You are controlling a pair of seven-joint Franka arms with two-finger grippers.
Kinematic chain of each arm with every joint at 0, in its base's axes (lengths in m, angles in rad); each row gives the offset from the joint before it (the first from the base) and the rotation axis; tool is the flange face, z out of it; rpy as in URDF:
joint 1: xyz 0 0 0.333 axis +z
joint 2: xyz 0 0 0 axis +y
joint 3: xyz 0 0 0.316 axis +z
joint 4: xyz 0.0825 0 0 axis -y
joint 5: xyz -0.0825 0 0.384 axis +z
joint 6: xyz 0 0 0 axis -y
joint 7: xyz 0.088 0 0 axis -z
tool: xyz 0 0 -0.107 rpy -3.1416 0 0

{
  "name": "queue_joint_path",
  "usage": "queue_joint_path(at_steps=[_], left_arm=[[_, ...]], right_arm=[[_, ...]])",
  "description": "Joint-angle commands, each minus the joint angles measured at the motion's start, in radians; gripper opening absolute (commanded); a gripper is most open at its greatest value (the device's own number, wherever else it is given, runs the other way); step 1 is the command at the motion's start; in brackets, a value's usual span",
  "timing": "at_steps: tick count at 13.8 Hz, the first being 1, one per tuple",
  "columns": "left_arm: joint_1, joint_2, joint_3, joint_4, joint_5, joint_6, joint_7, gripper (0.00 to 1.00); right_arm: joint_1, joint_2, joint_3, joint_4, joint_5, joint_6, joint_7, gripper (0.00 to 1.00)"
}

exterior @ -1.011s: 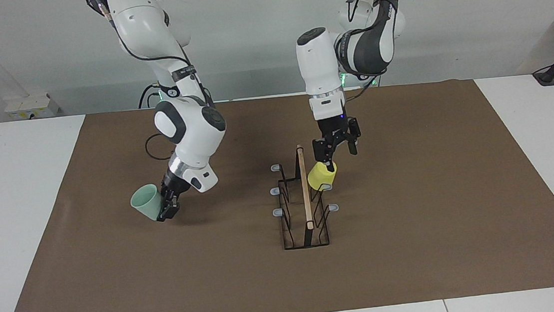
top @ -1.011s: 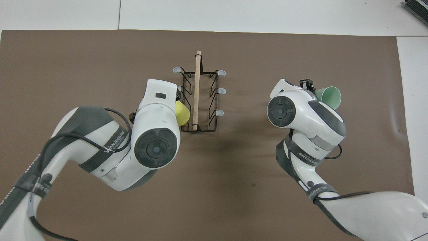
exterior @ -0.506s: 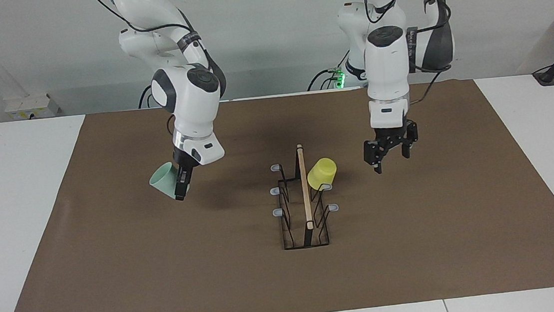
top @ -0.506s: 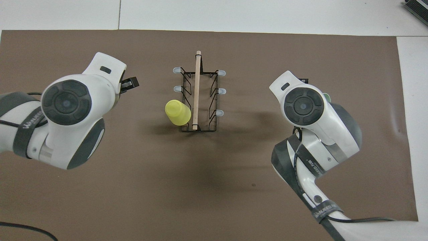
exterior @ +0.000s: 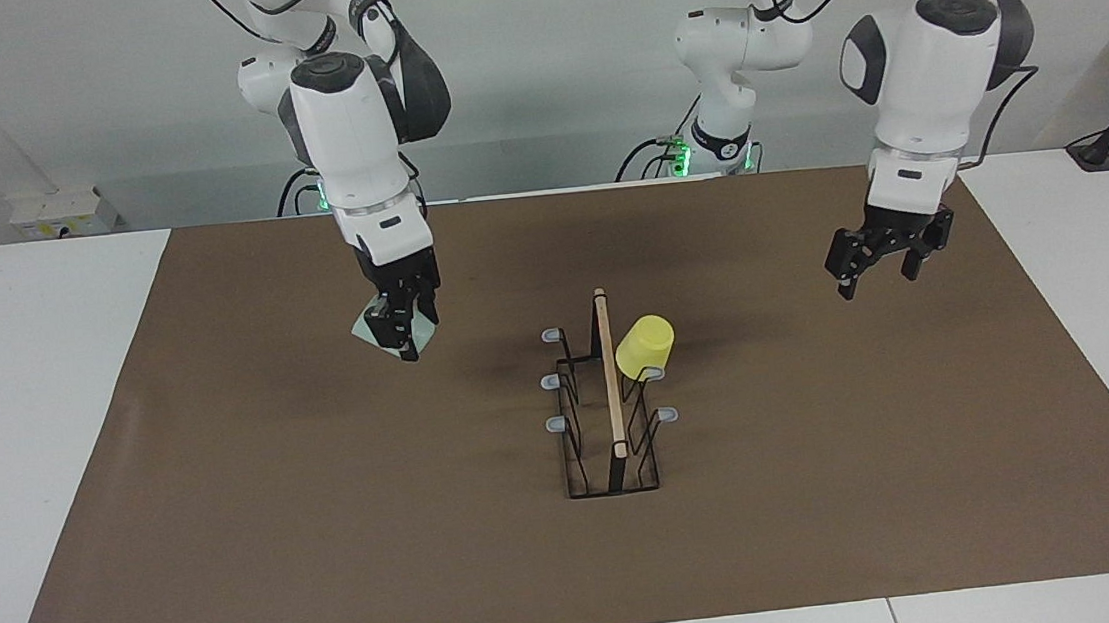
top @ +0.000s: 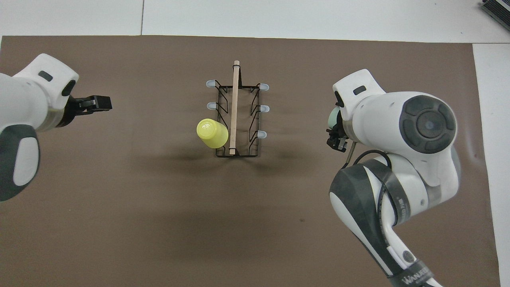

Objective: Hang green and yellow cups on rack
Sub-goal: 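Release the yellow cup on the peg and withdraw the left gripper, then carry the green cup with the right gripper toward the rack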

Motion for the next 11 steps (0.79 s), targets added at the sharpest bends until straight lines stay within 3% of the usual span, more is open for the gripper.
queue_joint_path(at_steps=[1, 5, 7, 9, 11], left_arm=[[0.071, 0.006, -0.006, 0.107, -0.066, -0.152, 0.181, 1.0], [0.125, 0.064, -0.006, 0.278, -0.09, -0.325, 0.301, 1.0], [0.128, 0.065, -0.008, 0.315, -0.091, -0.388, 0.315, 1.0], [0.131, 0.057, -0.016, 0.316, -0.09, -0.425, 0.317, 1.0], [0.128, 0.046, -0.013, 0.3, -0.094, -0.44, 0.343, 1.0]], right_arm=[[-0.009, -0.021, 0.005, 0.006, 0.182, 0.057, -0.026, 0.0], [-0.009, -0.072, 0.005, 0.01, 0.325, 0.064, -0.041, 0.0], [-0.008, -0.081, 0.005, 0.008, 0.542, 0.15, -0.154, 0.0], [0.008, -0.081, 0.005, 0.002, 0.841, 0.24, -0.315, 0.0], [0.003, -0.086, 0.004, 0.002, 1.061, 0.257, -0.477, 0.0]])
